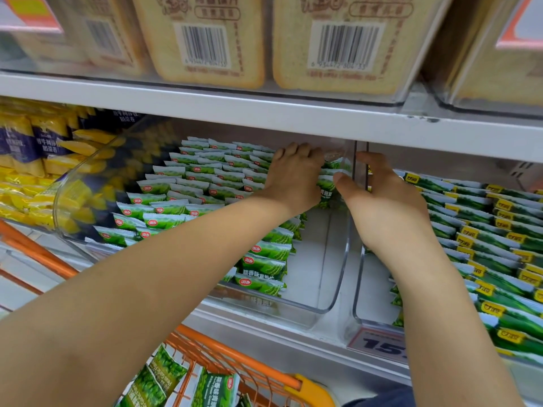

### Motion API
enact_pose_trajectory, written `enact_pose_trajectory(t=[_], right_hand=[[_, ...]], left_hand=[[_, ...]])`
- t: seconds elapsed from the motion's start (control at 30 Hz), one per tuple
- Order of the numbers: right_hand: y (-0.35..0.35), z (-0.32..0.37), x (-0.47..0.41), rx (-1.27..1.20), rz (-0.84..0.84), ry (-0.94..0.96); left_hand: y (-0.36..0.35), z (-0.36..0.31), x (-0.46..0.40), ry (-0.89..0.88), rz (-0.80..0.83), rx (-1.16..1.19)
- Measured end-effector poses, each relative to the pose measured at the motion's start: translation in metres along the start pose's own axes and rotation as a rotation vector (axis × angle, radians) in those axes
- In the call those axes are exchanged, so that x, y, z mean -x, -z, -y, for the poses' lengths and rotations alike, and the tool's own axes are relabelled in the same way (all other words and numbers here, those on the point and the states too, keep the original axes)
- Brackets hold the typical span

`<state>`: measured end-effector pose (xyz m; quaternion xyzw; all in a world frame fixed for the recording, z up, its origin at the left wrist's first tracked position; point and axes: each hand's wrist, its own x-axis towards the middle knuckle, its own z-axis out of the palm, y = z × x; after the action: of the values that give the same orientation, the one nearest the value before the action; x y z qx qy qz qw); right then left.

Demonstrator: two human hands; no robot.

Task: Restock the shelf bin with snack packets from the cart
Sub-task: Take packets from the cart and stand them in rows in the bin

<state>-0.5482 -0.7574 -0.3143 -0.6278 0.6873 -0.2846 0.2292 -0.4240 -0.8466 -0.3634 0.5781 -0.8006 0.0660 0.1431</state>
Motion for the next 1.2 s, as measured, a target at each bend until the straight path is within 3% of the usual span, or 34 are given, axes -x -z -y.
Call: enact_pose_trajectory(t=[0.1, 0.17, 0.27, 0.43, 0.67, 0.87, 0.97, 1.07, 1.2], right_hand=[[0.000, 0.000, 0.000, 0.023, -0.010, 0.010], [0.000, 0.000, 0.001, 0.030, -0.015, 0.022], [-0.001, 0.000, -0.001, 0.048, -0.021, 0.026], [-0.001, -0.002, -0.002, 0.074, 0.001, 0.028], [0.008, -0.001, 0.019, 0.054, 0.020, 0.069], [0.001, -0.004, 0.083, 0.303, -0.094, 0.267], [-0.002, 0.013, 0.127, 0.221, -0.149, 0.478], [-0.015, 0.040, 0.163, 0.167, 0.011, 0.645], [-0.056, 0.086, 0.190, 0.540, 0.475, 0.819]], left_hand=[[0.006, -0.007, 0.009, -0.148, -0.099, -0.047], [0.004, -0.013, 0.012, -0.191, -0.004, -0.094], [0.001, -0.013, 0.007, -0.112, 0.191, -0.135], [0.018, -0.012, 0.003, -0.023, 0.349, 0.106], [0.087, 0.042, 0.084, 0.106, 0.307, 0.405], [0.140, 0.072, 0.198, -0.016, 0.308, 0.293], [0.159, 0.082, 0.253, -0.037, 0.321, 0.221], [0.160, 0.096, 0.300, -0.020, 0.380, 0.202], [0.136, 0.122, 0.343, 0.041, 0.702, 0.031]])
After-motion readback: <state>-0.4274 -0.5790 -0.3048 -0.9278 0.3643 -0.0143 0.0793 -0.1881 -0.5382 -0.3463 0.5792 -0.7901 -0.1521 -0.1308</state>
